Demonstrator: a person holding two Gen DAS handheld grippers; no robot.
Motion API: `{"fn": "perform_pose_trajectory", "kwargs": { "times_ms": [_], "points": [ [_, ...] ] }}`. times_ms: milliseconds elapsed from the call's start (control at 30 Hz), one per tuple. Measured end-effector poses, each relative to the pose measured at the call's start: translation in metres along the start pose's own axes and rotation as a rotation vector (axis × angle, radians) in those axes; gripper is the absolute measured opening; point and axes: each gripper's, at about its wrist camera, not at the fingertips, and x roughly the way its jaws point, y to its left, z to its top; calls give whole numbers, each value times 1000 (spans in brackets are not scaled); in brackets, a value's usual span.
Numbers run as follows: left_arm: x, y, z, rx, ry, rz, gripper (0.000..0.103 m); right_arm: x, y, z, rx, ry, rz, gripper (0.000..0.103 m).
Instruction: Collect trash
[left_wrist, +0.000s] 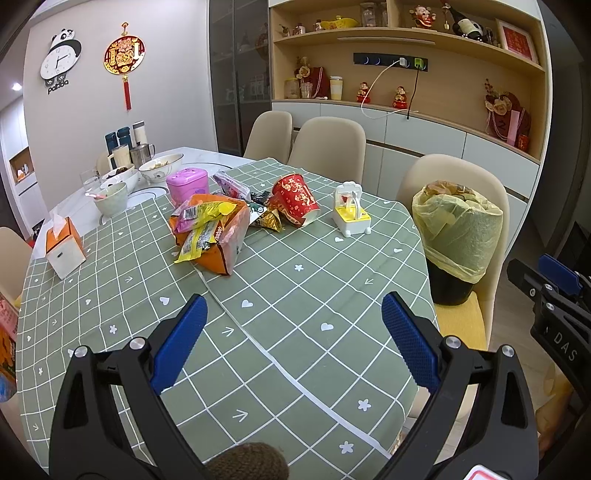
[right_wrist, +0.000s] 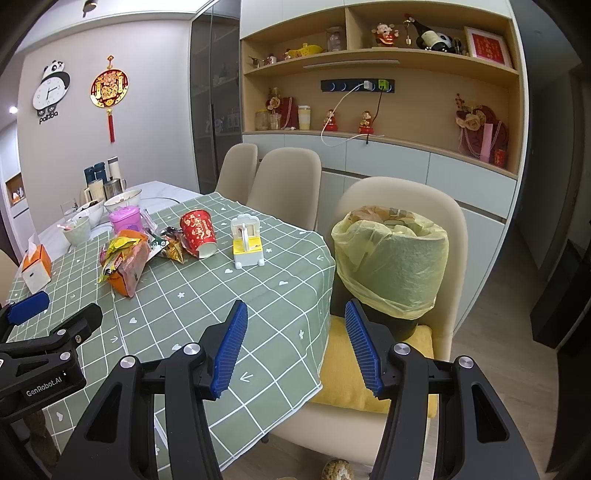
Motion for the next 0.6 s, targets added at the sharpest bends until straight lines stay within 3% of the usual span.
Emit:
{"fn": "perform_pose_trajectory", "kwargs": {
  "times_ms": [600],
  "points": [
    [-2,0,0,-2,-6,1,91,3,0,0,7,2,-2,52]
  ]
}}
